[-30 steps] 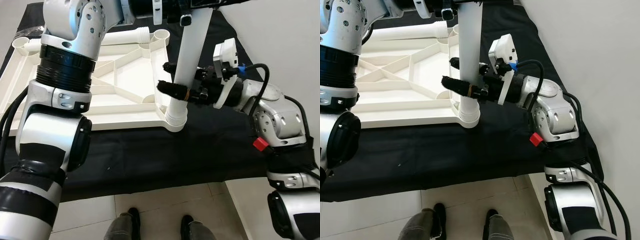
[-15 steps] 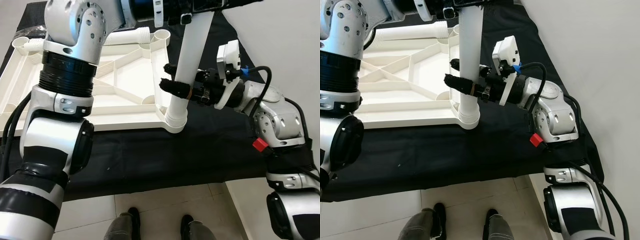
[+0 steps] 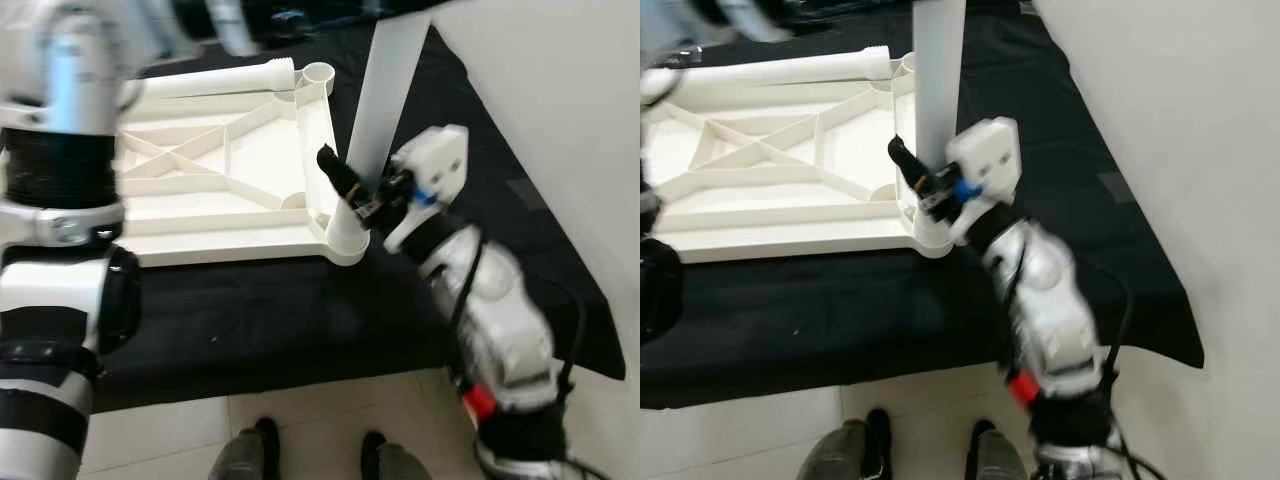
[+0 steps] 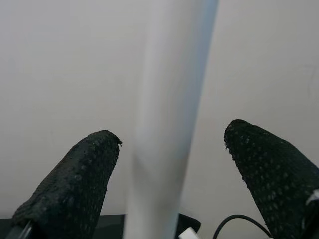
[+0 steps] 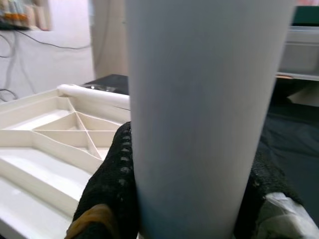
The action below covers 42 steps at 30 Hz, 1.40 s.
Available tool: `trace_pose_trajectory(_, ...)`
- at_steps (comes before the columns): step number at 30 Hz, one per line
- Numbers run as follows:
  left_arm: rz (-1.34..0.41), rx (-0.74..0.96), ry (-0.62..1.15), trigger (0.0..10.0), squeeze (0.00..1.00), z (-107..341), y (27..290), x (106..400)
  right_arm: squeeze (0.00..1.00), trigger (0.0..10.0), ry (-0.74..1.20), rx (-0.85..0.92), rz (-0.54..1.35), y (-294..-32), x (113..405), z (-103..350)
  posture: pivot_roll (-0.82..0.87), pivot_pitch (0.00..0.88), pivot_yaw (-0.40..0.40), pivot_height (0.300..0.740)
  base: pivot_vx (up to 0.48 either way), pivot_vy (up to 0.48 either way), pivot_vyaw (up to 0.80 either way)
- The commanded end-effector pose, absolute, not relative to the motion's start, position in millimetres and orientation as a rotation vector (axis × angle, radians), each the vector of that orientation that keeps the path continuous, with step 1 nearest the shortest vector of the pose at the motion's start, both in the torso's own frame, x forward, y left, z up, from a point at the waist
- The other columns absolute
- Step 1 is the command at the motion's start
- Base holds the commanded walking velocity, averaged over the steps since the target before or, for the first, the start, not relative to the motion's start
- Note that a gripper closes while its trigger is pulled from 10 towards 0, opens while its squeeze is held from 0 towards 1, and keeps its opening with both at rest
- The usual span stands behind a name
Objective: Building children table
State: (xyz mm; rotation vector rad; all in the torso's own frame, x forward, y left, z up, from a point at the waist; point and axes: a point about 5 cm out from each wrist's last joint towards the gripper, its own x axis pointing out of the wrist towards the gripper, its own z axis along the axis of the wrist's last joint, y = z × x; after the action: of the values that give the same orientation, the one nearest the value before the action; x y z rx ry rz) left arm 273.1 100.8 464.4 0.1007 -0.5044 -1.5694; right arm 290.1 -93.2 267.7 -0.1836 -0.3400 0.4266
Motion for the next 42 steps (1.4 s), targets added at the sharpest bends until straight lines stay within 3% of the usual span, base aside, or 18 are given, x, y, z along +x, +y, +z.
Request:
trace_pose_trajectory(1,-1.584,0.122,-0.529,10.0,0.00,468,104,265,0.00,0.0,-0.024,-0.236,0.321,-110,302,211,0.00,0.308,0.005,0.740,0.000,0.000,0.00)
trace_pose_trajectory(4,-1.578,0.131,-0.543,10.0,0.00,472,110,260,0.00,0.0,-0.076,-0.156,0.313,-96,315,230,0.01,0.290,-0.008,0.740,0.000,0.000,0.00)
trace_pose_trajectory(23,-1.564,0.144,-0.502,10.0,0.00,455,103,258,0.00,0.0,-0.064,-0.136,0.203,-99,316,239,0.01,0.280,0.003,0.740,0.000,0.000,0.00)
trace_pose_trajectory(33,-1.351,0.181,-0.471,10.0,0.00,447,90,280,0.00,0.0,-0.069,-0.120,0.231,-90,313,244,0.00,0.277,0.006,0.740,0.000,0.000,0.00)
trace_pose_trajectory(35,-1.380,0.174,-0.477,10.0,0.00,446,90,279,0.00,0.0,-0.068,-0.118,0.235,-89,312,243,0.00,0.277,0.006,0.740,0.000,0.000,0.00)
trace_pose_trajectory(38,-1.639,0.189,-0.451,10.0,0.00,440,108,254,0.00,0.0,-0.064,-0.117,0.238,-89,312,243,0.00,0.278,0.006,0.740,0.000,0.000,0.00)
trace_pose_trajectory(42,-1.671,0.213,-0.442,10.0,0.00,439,114,249,0.00,0.0,-0.063,-0.116,0.238,-89,312,243,0.00,0.278,0.006,0.740,0.000,0.000,0.00)
